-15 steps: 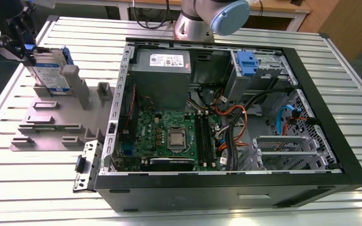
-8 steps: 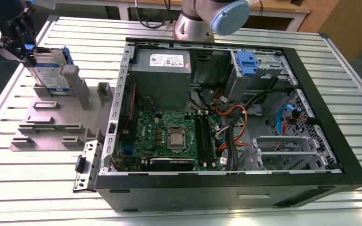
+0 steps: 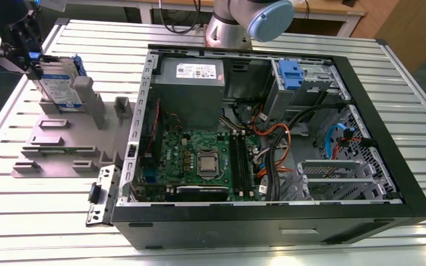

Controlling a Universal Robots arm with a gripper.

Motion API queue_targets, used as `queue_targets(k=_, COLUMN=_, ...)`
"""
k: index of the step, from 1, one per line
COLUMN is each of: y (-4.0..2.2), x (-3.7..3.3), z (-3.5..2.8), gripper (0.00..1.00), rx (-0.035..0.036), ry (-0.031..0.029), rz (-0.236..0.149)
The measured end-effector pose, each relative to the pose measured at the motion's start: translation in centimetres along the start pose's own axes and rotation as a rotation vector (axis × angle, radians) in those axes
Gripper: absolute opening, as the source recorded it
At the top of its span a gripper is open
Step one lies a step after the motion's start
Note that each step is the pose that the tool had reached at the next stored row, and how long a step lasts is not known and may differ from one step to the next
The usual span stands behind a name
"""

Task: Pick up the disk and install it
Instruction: 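Pick up the disk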

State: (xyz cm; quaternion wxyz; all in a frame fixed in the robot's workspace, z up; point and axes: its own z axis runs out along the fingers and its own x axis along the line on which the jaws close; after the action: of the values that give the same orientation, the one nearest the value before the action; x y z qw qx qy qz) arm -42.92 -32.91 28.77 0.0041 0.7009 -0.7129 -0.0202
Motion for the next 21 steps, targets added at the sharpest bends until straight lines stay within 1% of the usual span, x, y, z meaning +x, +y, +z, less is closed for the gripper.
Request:
queue_targets(k=2, y=0.0, x=0.0, z=0.01, gripper=0.46, rx=-0.0001, ry=-0.0009, rz=0.0)
queue_targets(k=3, y=0.0, x=0.0, z=0.06, gripper=0.46, rx=0.0001, ry=-0.0024, rz=0.0)
queue_targets(k=13, y=0.0, x=0.0, z=0.08, gripper=0.46, rx=0.0001, ry=-0.0025, rz=0.0)
queue_targets(k=15, y=0.0, x=0.0, z=0.09, gripper=0.44, rx=0.0, ry=-0.0024, rz=0.0)
queue_targets(k=16, y=0.0, x=0.0, z=0.09, gripper=0.38, rx=0.0001, ry=-0.0025, rz=0.0)
queue_targets(k=21, y=0.0, x=0.0, z=0.09, gripper=0.37, rx=0.0001, ry=-0.0025, rz=0.0)
